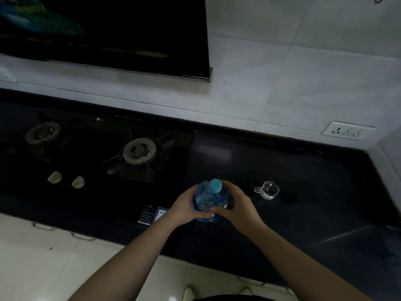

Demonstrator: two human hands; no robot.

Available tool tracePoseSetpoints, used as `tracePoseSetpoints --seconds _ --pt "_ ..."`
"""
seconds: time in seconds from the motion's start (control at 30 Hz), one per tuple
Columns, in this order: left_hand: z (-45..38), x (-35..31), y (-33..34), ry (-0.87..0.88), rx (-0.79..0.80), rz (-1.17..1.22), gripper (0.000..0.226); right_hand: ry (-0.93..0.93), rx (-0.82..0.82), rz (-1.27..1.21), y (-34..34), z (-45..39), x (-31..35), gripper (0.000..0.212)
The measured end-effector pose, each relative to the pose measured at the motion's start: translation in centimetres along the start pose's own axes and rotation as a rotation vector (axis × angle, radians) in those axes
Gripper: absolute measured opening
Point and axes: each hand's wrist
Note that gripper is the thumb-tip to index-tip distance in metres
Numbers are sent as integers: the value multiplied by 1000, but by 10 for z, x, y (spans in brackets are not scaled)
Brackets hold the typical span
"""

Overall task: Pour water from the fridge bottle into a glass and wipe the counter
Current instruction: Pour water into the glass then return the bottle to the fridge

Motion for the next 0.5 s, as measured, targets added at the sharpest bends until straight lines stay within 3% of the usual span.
tracePoseSetpoints --seconds 0.5 --pt "0 10 -11 -23 74 19 83 73 -42 -23 23 3 5 80"
Point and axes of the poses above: each hand's wrist, its own z-axis away from the middle knuckle, its own y-axis out of the palm, x = y × z, and after that the axes turned 10 degrees about z, right-handed
